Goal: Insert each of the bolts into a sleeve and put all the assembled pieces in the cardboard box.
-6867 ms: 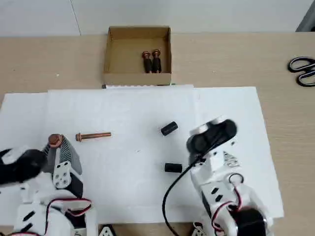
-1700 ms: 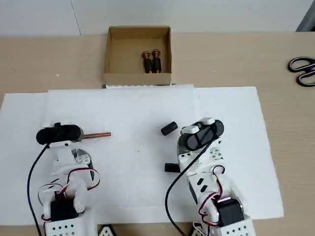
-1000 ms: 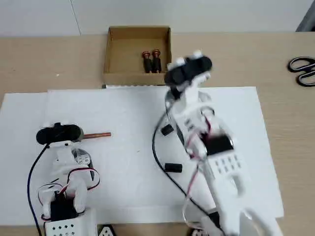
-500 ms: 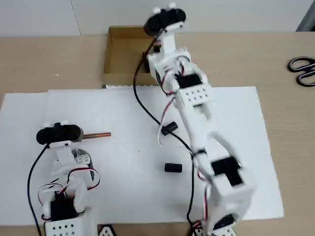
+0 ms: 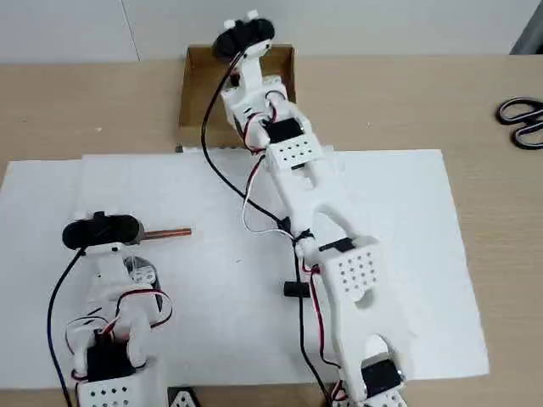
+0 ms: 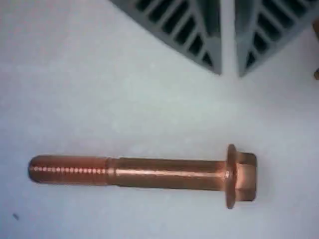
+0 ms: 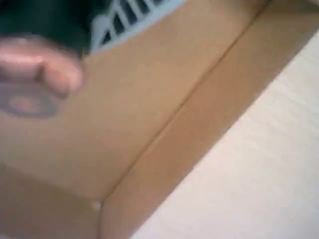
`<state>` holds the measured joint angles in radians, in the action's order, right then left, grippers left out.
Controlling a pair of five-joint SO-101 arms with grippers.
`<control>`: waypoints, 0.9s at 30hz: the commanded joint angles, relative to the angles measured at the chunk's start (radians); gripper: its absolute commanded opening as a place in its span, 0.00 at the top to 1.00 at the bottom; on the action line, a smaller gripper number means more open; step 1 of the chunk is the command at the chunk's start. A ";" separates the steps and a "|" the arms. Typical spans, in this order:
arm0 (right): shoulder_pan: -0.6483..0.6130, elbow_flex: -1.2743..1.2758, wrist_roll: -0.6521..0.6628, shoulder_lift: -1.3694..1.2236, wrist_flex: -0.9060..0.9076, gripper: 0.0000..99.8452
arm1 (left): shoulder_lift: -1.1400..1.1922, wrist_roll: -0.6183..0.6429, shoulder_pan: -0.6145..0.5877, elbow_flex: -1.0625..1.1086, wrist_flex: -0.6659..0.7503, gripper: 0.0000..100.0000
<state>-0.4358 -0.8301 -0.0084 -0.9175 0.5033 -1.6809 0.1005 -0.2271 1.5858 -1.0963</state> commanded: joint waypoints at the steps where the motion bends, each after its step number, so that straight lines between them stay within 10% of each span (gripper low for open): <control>1: -0.007 -0.121 -0.006 -0.024 -0.021 1.00 | -0.006 0.009 -0.006 -0.007 0.018 0.99; 11: -0.007 -0.132 -0.012 -0.028 0.127 0.77 | -0.006 0.009 -0.006 -0.008 0.018 0.99; 27: -0.030 -0.132 -0.014 0.318 0.693 0.77 | -0.006 0.009 -0.006 -0.008 0.018 0.99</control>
<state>-0.4588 -0.9099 -0.0100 -0.7027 1.0372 -1.6809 0.1005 -0.2271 1.5858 -1.0963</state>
